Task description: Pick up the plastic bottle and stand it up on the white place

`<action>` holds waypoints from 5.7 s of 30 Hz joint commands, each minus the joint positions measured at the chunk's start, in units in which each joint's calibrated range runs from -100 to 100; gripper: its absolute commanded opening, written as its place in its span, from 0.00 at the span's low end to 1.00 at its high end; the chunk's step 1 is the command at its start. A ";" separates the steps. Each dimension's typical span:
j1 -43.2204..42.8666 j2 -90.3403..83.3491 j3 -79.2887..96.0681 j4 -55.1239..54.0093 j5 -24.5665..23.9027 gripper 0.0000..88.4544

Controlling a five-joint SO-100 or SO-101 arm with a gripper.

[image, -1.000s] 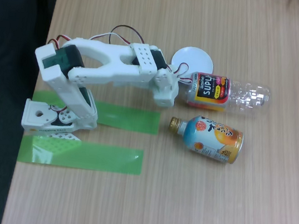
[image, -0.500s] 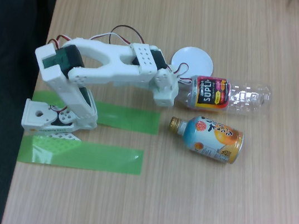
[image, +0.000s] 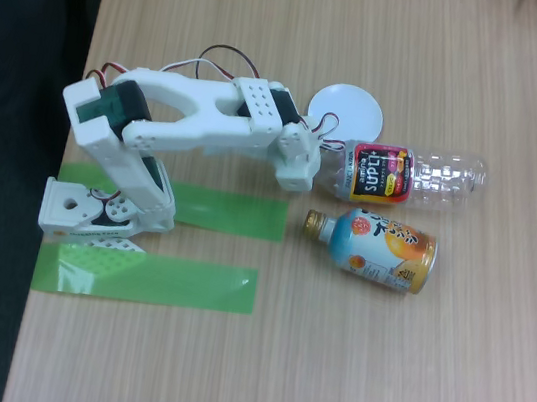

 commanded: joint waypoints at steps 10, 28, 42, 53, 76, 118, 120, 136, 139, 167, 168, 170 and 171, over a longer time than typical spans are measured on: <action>-0.35 -0.10 -0.91 0.28 0.11 0.24; -0.50 -0.27 -1.72 0.45 -0.05 0.15; -4.79 -0.27 -19.29 8.95 -0.20 0.15; -2.94 -2.12 -38.12 23.46 -0.31 0.15; 2.99 -15.81 -34.95 20.88 0.16 0.36; 8.84 14.93 -50.43 0.62 27.82 0.36; 7.95 14.93 -50.43 0.62 27.82 0.36; 4.02 15.02 -44.82 0.11 28.08 0.36; 4.02 15.02 -43.55 0.02 28.08 0.36; 2.10 26.02 -44.19 -10.88 28.03 0.36; 1.80 26.69 -45.27 -10.62 27.87 0.36; 1.50 27.87 -47.08 -10.62 27.87 0.36; 1.43 28.29 -47.81 -10.53 27.87 0.36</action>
